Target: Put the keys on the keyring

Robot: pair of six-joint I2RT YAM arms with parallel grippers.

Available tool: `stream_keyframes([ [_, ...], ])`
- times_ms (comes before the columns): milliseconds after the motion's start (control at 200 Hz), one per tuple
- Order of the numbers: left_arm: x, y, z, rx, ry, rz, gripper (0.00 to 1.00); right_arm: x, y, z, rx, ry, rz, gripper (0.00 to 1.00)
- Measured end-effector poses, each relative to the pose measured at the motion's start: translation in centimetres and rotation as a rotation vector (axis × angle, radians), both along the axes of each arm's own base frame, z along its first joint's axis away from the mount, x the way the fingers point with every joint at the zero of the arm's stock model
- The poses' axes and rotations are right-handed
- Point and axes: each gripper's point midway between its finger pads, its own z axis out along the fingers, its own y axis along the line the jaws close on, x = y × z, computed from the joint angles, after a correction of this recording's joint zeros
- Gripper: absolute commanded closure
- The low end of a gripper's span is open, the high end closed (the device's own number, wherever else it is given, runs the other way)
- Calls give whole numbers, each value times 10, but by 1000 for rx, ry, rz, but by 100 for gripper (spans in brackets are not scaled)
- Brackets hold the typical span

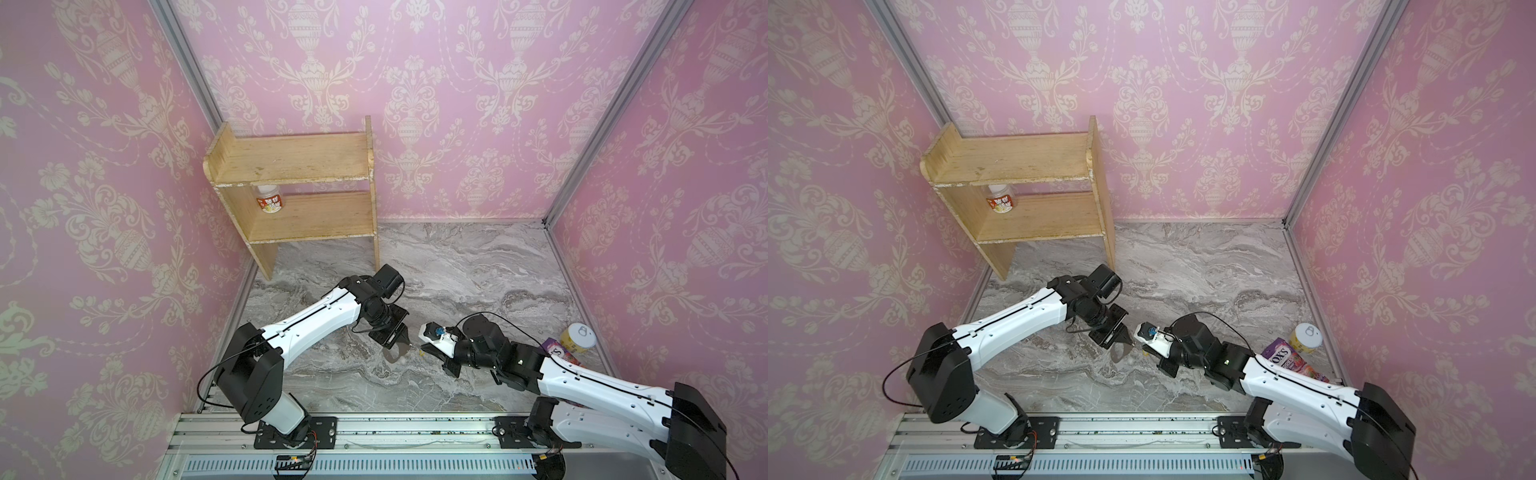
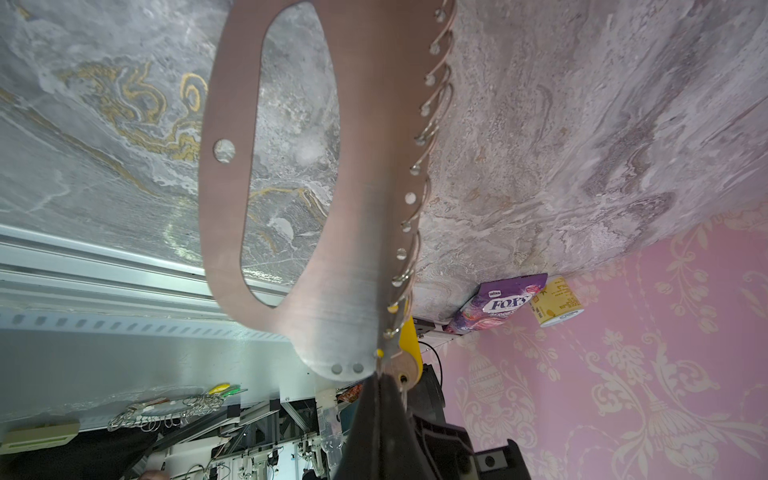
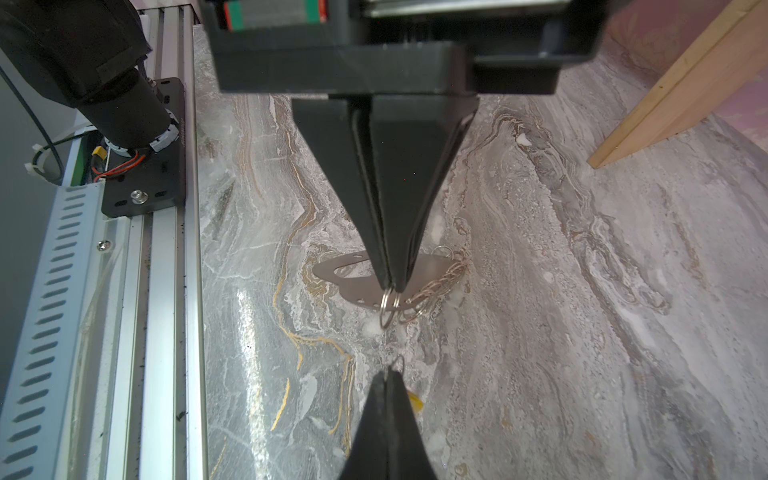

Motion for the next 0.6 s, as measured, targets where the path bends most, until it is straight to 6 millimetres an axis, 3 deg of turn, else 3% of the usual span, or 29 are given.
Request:
stream_keyframes([
  [250,6,-2,1,18,-29,-46,100,-2,5,3,10,66,21,100],
  [600,6,2,0,37,-42,-66,100,6,-2,7,69,183,-21,100],
])
